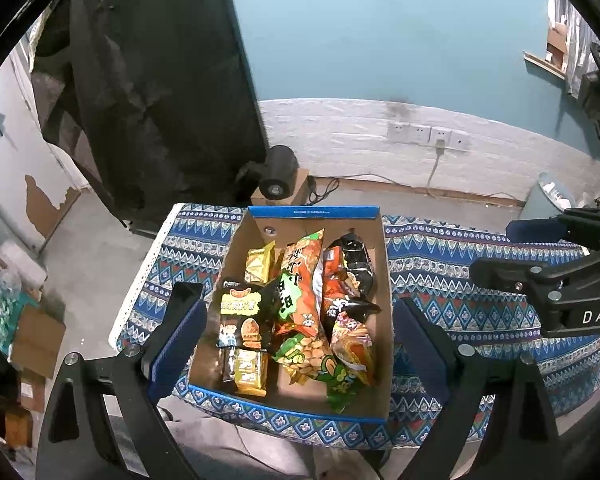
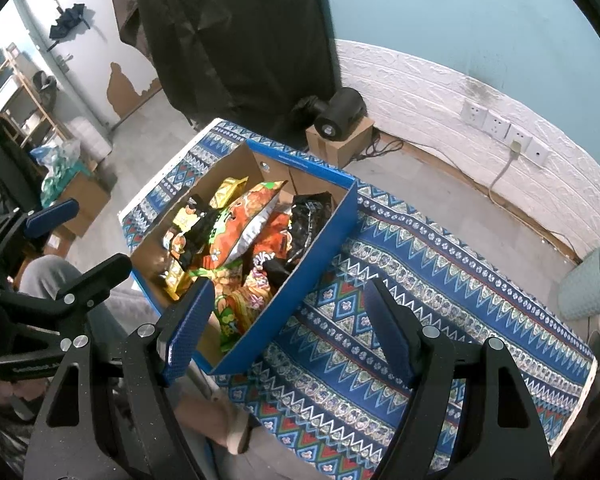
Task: Organize snacks
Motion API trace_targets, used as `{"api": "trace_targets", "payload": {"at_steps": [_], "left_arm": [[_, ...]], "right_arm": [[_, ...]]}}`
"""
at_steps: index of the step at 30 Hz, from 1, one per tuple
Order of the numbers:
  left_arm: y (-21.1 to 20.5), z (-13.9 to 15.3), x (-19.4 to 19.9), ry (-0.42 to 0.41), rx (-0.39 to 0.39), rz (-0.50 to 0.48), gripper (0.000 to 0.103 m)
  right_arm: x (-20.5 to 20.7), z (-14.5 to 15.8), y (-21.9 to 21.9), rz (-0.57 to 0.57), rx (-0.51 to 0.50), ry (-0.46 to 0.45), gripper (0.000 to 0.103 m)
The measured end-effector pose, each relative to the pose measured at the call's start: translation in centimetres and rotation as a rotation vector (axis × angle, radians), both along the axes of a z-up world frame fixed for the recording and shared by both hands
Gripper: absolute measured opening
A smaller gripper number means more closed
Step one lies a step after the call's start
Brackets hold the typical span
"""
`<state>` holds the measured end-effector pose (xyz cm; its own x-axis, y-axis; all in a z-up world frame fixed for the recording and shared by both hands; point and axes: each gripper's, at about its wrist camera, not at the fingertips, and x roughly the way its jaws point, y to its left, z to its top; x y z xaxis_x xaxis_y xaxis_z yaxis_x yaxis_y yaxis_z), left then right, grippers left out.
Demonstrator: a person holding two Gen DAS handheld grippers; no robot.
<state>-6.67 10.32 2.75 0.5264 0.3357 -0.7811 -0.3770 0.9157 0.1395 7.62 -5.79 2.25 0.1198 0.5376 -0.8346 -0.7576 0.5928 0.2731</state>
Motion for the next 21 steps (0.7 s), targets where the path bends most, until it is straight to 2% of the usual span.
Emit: {"api": "trace_targets", "payload": {"at_steps": [21], "left_arm": [[-0.16,-0.32,-0.15,0.006,0.007,0.004,0.095]], "right_arm": [[0.19,-0.32,-0.01,0.006,-0.012,0.006,0.076]]}}
